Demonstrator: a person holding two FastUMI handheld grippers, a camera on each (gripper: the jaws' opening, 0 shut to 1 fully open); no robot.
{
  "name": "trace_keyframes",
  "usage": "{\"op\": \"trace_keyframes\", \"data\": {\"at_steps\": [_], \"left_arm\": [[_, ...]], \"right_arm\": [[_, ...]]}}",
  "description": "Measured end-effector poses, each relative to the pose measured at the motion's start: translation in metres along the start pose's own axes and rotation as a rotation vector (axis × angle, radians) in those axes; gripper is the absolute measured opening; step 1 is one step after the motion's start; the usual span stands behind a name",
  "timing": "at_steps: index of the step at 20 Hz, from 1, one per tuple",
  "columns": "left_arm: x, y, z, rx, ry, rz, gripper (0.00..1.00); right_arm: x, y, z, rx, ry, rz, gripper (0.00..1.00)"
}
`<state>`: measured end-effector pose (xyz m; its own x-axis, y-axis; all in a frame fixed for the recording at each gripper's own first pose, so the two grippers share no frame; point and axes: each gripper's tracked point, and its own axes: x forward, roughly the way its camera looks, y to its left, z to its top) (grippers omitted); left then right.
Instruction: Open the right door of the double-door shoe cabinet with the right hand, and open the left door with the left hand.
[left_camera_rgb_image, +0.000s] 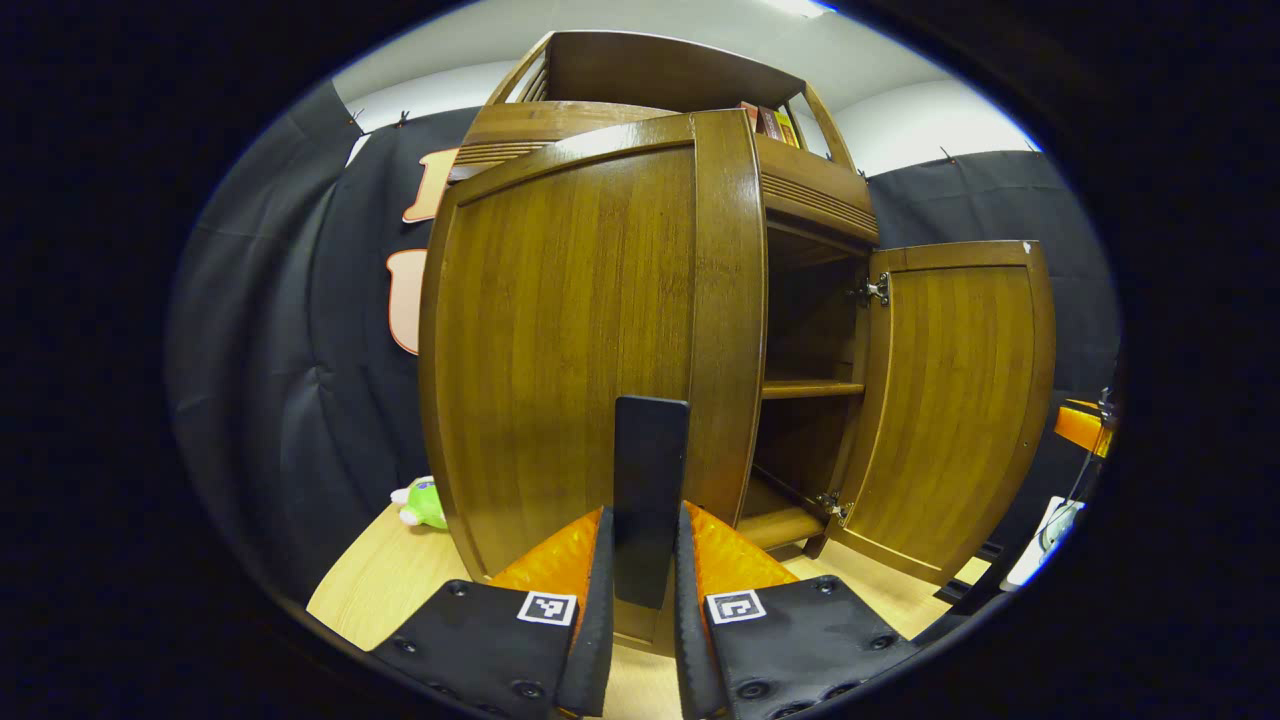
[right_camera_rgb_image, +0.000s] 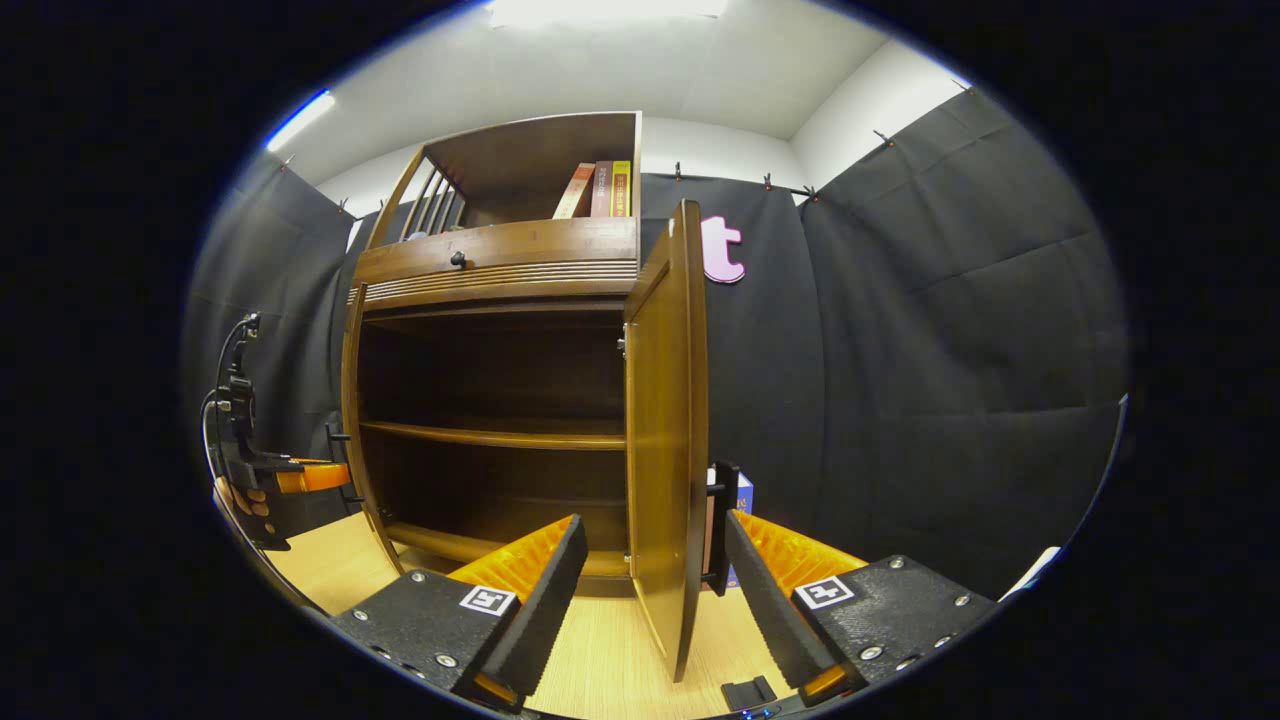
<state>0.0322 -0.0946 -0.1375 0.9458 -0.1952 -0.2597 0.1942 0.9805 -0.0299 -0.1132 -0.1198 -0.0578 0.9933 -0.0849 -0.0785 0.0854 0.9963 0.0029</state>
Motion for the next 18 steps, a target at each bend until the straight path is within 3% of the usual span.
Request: {"op": "trace_keyframes", "data": {"at_steps": [6, 8, 18], "left_arm": [[-0.033, 0.024, -0.003, -0.011, -0.006, 0.038, 0.33], [-0.044, 0.031, -0.003, -0.023, -0.009, 0.054, 0.28], [-0.081, 0.069, 0.001, 0.0, -0.034, 0.121, 0.2]], "right_arm": [[0.0, 0.021, -0.002, 0.002, 0.008, 0.04, 0.86], [0.0, 0.03, -0.003, 0.004, 0.009, 0.059, 0.86], [0.007, 0.062, -0.01, 0.028, 0.038, 0.123, 0.86]]}}
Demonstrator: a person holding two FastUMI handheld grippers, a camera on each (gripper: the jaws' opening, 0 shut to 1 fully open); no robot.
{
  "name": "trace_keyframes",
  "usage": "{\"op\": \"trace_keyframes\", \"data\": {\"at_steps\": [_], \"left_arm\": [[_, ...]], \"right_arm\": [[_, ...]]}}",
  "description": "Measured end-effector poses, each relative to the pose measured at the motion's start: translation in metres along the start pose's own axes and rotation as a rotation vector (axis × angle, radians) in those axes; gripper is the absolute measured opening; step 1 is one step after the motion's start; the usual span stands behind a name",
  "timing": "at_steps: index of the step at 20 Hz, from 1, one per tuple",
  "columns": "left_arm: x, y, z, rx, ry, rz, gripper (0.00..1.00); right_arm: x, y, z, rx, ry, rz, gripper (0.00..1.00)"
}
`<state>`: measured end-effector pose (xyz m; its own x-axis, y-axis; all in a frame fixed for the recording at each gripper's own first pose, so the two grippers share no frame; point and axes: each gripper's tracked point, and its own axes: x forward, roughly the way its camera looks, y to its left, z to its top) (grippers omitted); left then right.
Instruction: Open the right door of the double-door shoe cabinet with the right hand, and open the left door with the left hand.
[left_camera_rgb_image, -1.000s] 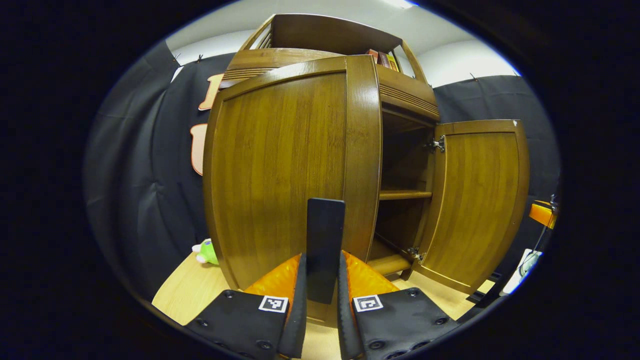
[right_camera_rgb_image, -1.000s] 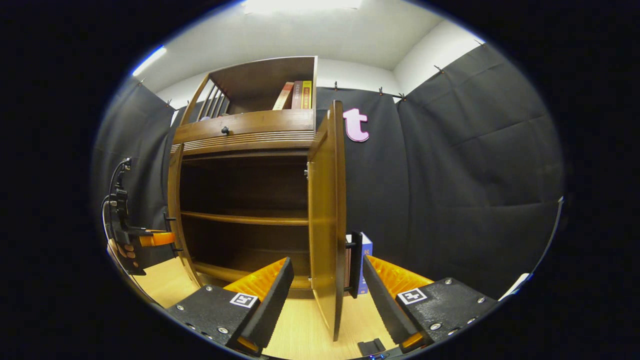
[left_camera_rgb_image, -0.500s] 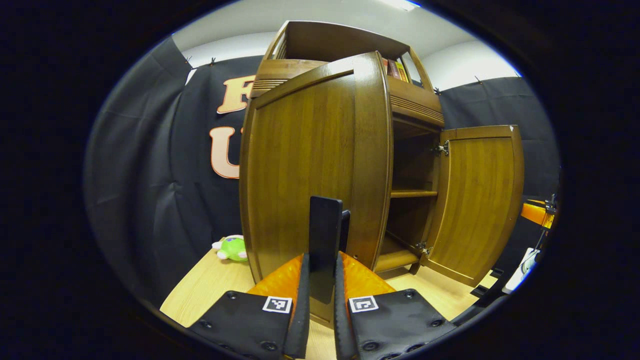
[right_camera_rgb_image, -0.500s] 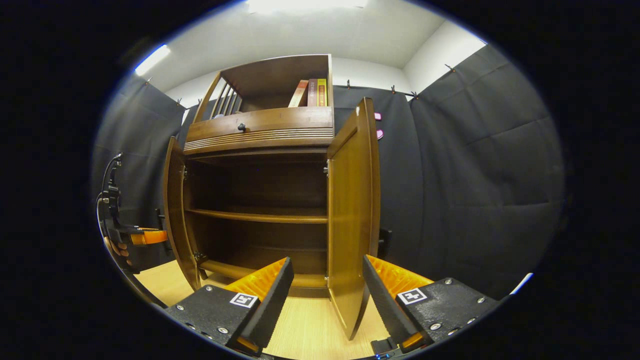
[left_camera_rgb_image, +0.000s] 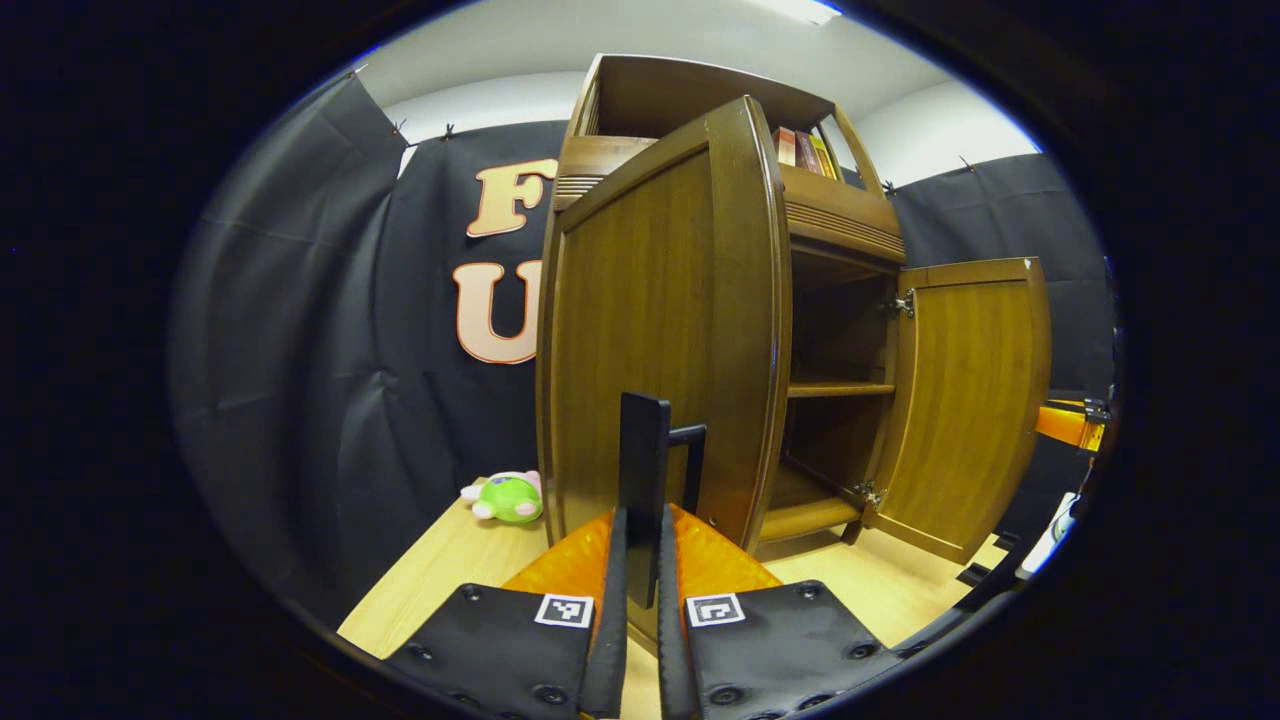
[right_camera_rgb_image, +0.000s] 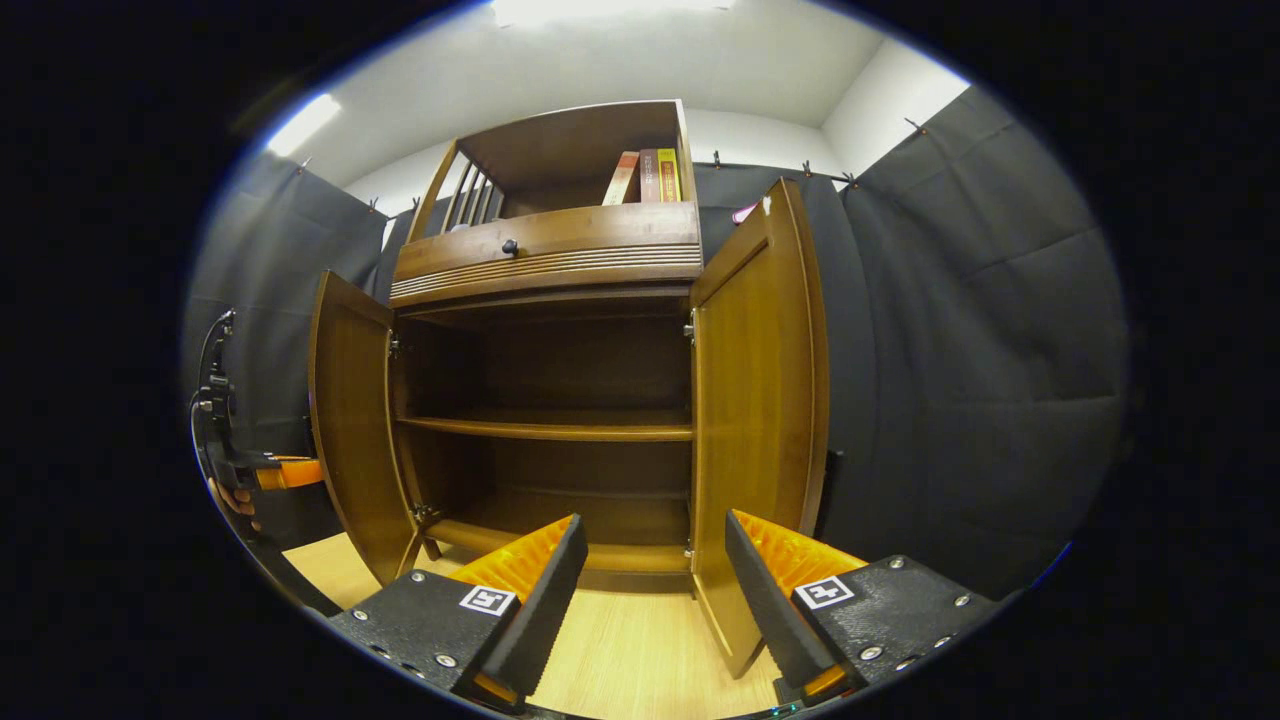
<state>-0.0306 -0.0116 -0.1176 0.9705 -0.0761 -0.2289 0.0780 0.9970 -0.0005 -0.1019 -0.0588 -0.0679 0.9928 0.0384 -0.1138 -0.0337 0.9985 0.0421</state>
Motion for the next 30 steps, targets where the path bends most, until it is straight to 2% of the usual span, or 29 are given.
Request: {"op": "trace_keyframes", "data": {"at_steps": [17, 18, 22, 23, 26, 30], "left_arm": [[-0.018, 0.067, 0.004, 0.007, -0.032, 0.072, 0.2], [-0.018, 0.069, 0.004, 0.005, -0.032, 0.08, 0.21], [-0.026, 0.097, 0.005, 0.004, -0.034, 0.123, 0.09], [-0.027, 0.106, 0.005, 0.0, -0.035, 0.132, 0.13], [-0.034, 0.114, 0.006, -0.012, -0.035, 0.152, 0.13], [-0.048, 0.134, 0.01, 0.012, -0.049, 0.213, 0.13]], "right_arm": [[0.007, 0.028, -0.004, -0.004, 0.025, 0.041, 0.86], [0.008, 0.03, -0.005, 0.0, 0.026, 0.044, 0.86], [0.011, 0.03, -0.006, 0.004, 0.024, 0.043, 0.86], [0.013, 0.03, -0.007, 0.005, 0.026, 0.044, 0.86], [0.014, 0.032, -0.007, 0.006, 0.026, 0.05, 0.86], [0.018, 0.038, -0.008, 0.019, 0.023, 0.07, 0.86]]}}
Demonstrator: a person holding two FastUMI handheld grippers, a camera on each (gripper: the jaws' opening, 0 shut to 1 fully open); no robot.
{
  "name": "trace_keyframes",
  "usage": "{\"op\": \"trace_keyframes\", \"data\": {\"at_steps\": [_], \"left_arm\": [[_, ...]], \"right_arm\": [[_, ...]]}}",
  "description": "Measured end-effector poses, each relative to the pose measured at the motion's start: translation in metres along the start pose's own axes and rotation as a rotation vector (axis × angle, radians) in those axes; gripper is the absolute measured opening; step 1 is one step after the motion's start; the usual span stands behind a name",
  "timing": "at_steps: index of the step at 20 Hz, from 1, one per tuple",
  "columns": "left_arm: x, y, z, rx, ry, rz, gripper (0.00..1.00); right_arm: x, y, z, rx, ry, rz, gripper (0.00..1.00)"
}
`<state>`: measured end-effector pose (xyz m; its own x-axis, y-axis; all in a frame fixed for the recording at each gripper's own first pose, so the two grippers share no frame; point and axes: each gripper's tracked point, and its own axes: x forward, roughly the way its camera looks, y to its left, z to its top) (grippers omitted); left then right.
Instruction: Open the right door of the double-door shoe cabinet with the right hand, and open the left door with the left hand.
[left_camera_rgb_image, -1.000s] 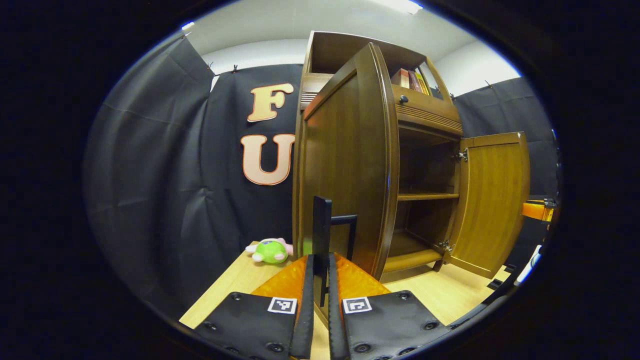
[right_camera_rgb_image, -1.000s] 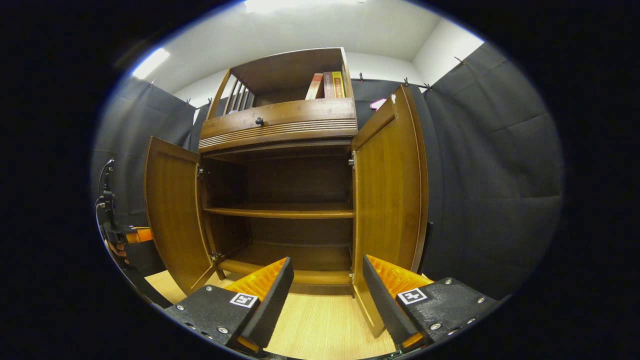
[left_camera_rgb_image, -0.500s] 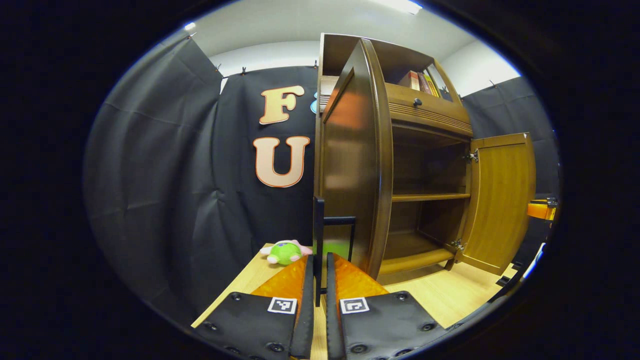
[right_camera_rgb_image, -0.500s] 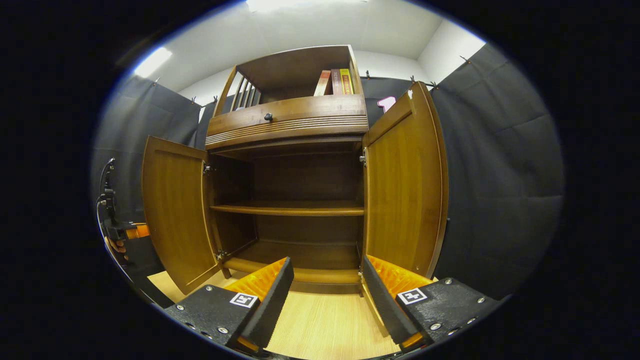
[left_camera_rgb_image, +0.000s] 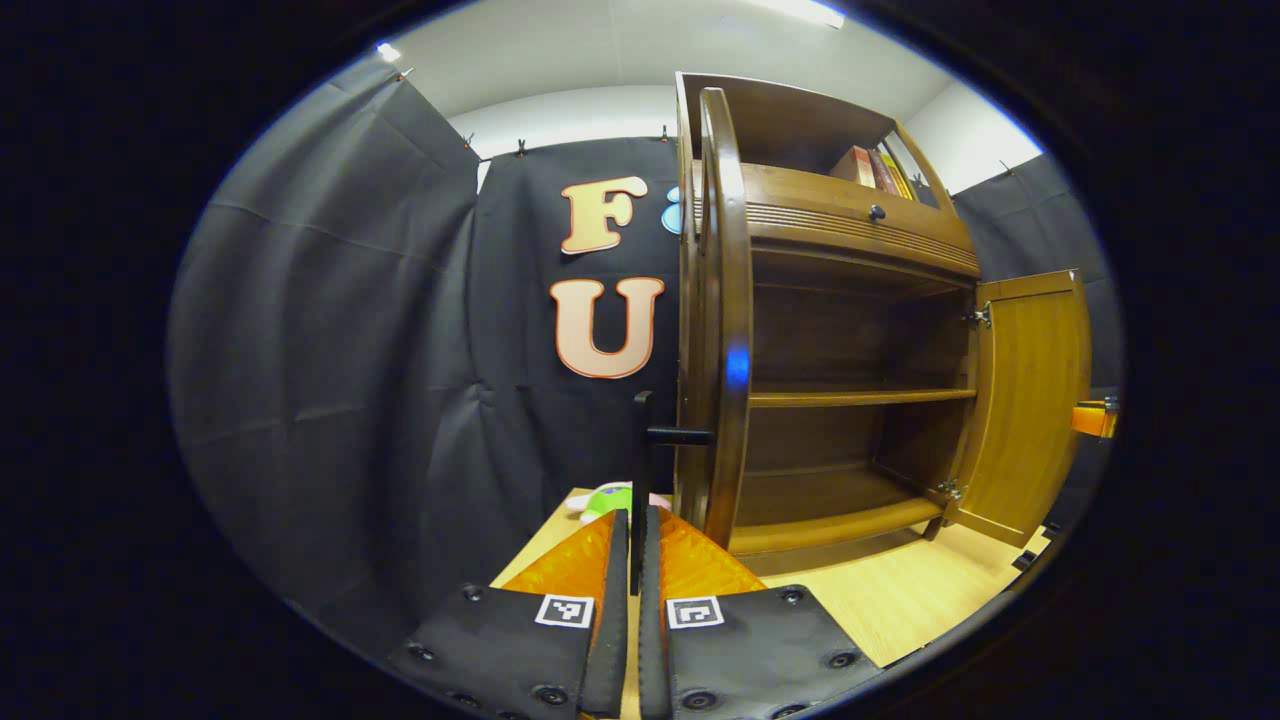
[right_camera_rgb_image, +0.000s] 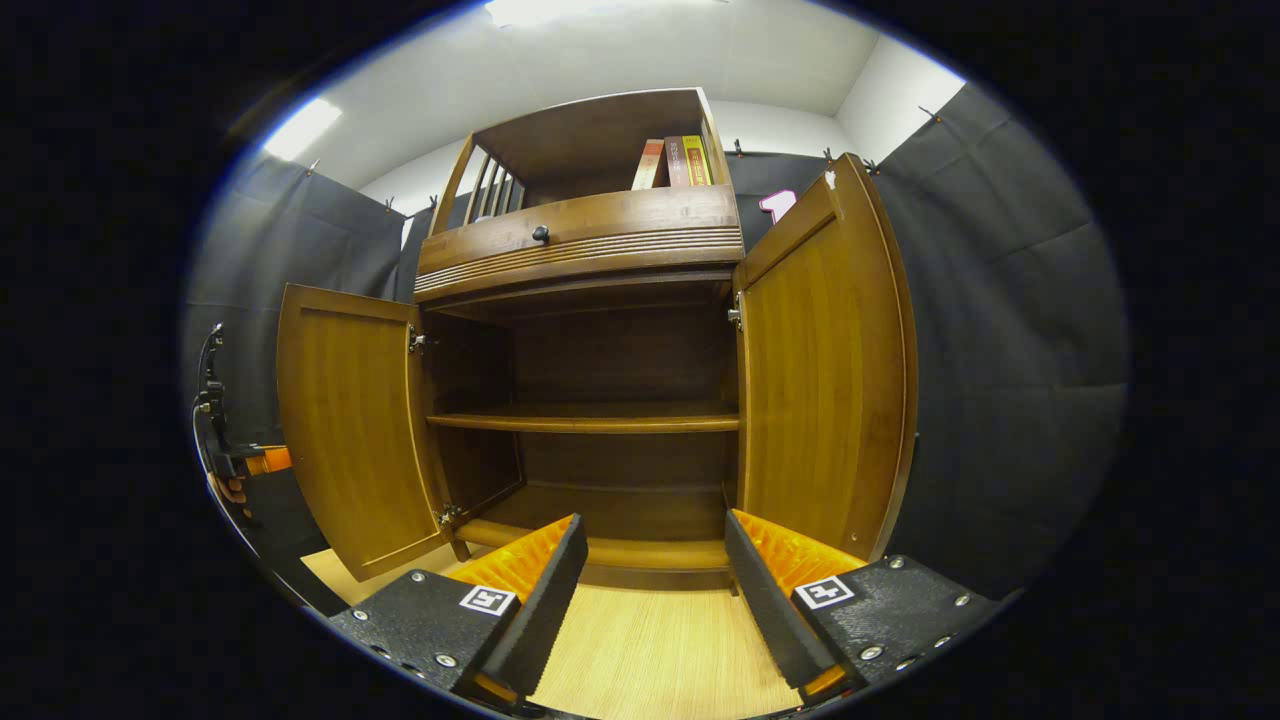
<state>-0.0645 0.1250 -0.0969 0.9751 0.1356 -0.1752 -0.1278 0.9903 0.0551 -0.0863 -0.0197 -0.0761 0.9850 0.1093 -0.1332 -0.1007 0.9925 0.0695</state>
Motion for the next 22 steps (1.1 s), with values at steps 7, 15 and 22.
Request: {"op": "trace_keyframes", "data": {"at_steps": [7, 15, 22], "left_arm": [[-0.015, -0.008, 0.005, -0.052, 0.008, 0.0, 0.13], [-0.035, -0.042, 0.031, -0.048, -0.025, -0.022, 0.16], [-0.034, -0.088, 0.046, 0.01, -0.032, -0.077, 0.3]], "right_arm": [[0.001, -0.011, -0.001, -0.005, -0.003, -0.024, 0.86], [0.005, -0.029, -0.001, -0.022, -0.009, -0.069, 0.86], [0.004, -0.043, -0.002, -0.015, -0.004, -0.091, 0.86]]}}
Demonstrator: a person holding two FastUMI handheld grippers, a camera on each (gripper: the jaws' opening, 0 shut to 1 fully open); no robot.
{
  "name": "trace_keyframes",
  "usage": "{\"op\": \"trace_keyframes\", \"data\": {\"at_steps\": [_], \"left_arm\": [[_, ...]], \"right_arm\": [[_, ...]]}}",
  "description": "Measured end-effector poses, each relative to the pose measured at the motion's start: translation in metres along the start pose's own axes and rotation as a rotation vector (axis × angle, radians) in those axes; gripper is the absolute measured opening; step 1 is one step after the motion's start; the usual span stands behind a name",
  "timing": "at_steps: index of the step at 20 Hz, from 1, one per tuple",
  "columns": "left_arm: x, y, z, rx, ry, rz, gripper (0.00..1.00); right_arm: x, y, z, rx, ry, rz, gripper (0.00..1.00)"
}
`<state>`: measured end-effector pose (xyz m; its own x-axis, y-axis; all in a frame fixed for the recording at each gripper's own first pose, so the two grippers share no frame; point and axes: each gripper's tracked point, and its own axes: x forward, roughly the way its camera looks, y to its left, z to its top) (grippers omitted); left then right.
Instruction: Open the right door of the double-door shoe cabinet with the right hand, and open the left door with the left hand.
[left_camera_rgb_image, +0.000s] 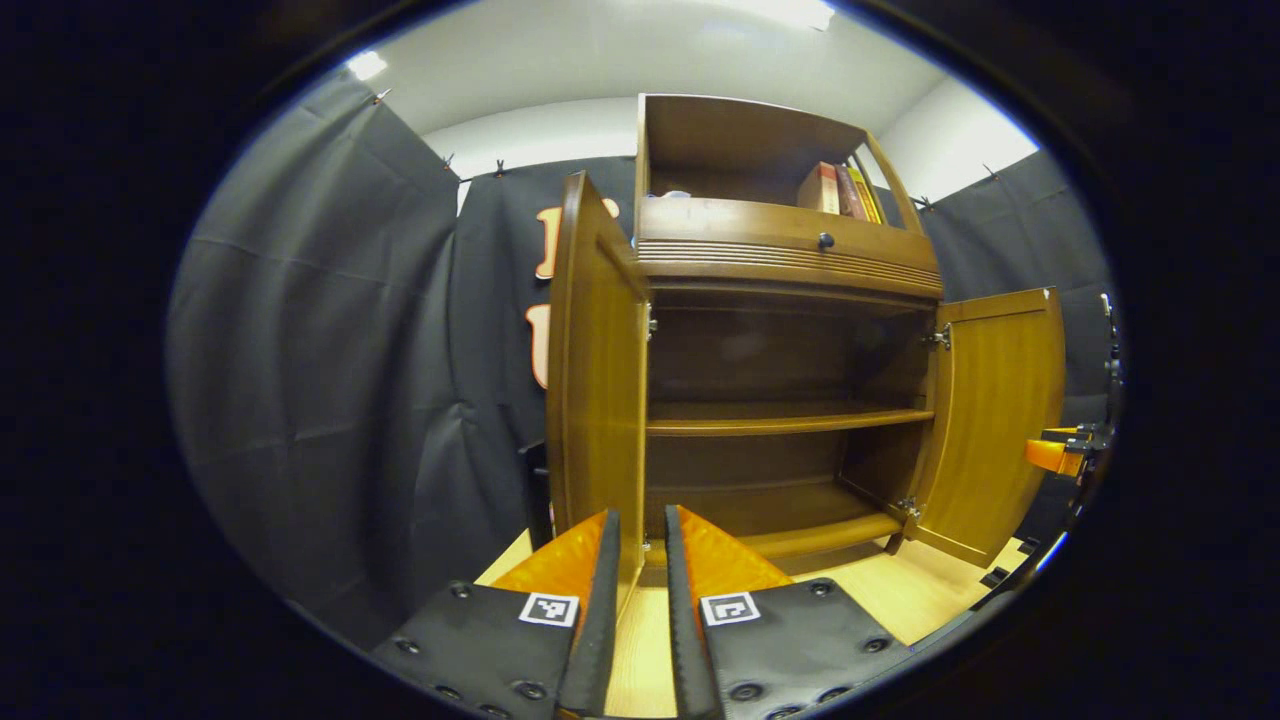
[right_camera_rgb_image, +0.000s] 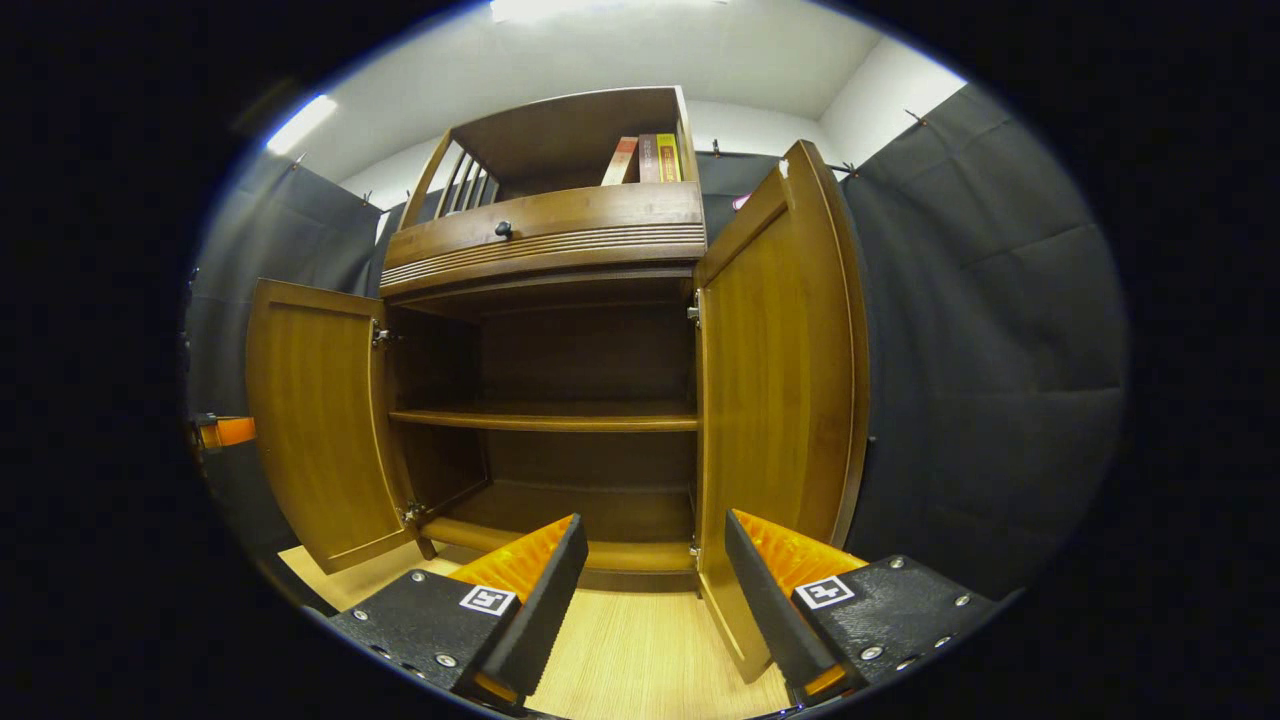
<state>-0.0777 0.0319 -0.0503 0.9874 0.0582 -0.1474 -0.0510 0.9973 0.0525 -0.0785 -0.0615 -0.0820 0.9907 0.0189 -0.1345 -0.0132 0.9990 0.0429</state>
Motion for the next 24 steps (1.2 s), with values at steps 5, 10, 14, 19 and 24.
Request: {"op": "trace_keyframes", "data": {"at_steps": [5, 10, 14, 19, 24], "left_arm": [[0.014, -0.027, 0.009, 0.01, -0.014, -0.034, 0.57], [0.025, -0.046, 0.019, -0.016, -0.02, -0.063, 0.84], [0.029, -0.051, 0.028, -0.018, -0.044, -0.054, 0.92], [0.032, -0.051, 0.038, -0.016, -0.068, -0.032, 0.96], [0.032, -0.049, 0.039, -0.017, -0.068, -0.025, 0.96]], "right_arm": [[0.003, -0.014, 0.001, 0.011, 0.001, -0.024, 0.87], [0.003, -0.019, 0.003, 0.017, -0.012, -0.031, 0.87], [0.006, -0.019, 0.005, 0.015, -0.014, -0.027, 0.98], [0.012, -0.024, 0.006, 0.02, -0.015, -0.033, 0.98], [0.016, -0.026, 0.003, 0.01, -0.009, -0.038, 0.98]]}}
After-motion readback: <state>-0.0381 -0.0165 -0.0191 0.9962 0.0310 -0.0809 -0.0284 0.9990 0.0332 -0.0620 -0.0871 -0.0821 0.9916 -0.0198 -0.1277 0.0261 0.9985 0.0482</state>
